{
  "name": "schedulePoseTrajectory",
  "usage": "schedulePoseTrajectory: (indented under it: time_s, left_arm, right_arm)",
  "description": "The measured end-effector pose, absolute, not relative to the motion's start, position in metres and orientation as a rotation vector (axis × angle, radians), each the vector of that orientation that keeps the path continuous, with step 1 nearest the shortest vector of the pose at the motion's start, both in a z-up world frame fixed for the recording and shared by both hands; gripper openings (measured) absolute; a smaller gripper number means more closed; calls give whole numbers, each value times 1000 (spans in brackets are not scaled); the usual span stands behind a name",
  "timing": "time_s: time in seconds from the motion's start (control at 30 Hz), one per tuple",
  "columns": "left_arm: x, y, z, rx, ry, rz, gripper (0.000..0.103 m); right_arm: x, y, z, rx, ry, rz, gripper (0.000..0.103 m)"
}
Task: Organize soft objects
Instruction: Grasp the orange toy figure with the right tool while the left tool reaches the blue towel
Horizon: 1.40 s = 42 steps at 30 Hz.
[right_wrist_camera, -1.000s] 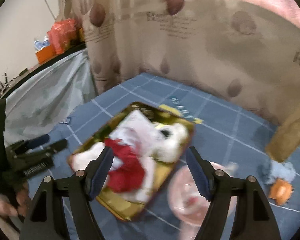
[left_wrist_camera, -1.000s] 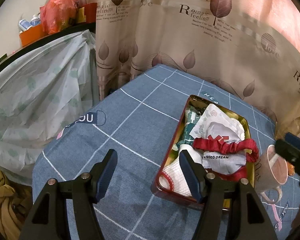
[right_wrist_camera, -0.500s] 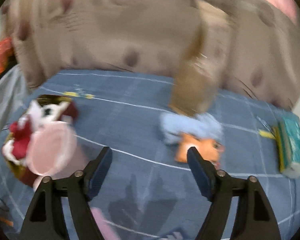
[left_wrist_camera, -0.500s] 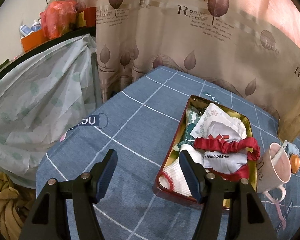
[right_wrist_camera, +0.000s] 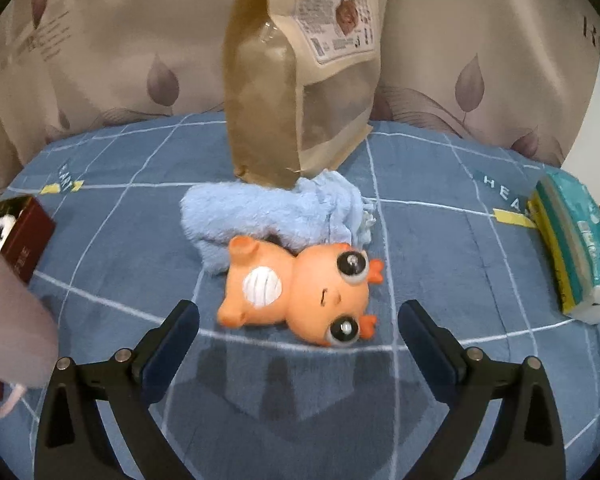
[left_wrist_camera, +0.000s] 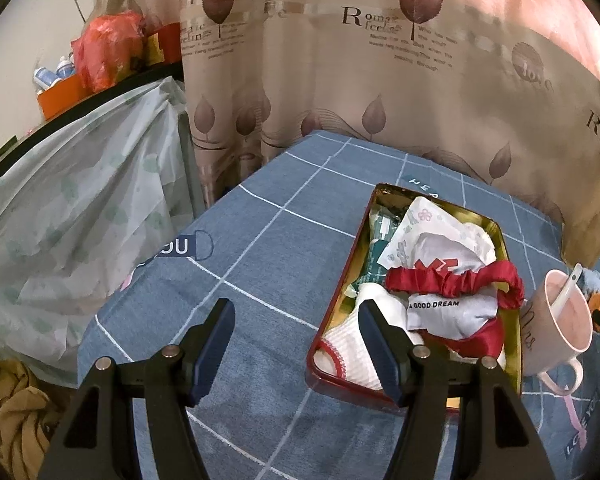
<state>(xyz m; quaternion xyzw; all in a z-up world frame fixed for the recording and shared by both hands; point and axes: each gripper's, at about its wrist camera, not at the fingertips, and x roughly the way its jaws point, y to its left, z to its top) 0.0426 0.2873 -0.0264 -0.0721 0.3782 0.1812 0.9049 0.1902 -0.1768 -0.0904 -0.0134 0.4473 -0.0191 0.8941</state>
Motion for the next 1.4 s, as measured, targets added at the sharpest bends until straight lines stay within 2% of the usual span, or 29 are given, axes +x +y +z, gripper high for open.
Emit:
schedulePoseTrajectory:
  time_s: [0.27,0.3,0.4,0.6,0.93,1.13,1.4]
  left_arm:
    - [45,270,-22,-84,764,356,66]
    - [44,266,-19,-74,757,346,66]
    - [45,254,-11,-58,745,319,66]
    - [56,208,13,-55,719,184,66]
    - [90,82,27,64,723,-98,66]
    - [115,4,17,166,738,-248,66]
    - [161,-88,-6,357,831,-414,67]
  right_arm:
    - [213,-177,-105,-11,936,-36,99]
    - [213,-178,-105,-4,931,-30,96]
    - [213,-183,-104,13,924,-37,76]
    - [201,-188,-98,8,905,-15,70]
    - [160,-254,-92,-29,895,-122,68]
    - [139,-301,-94,16,896,-186,68]
    - [138,-304,-96,16,892,-175,69]
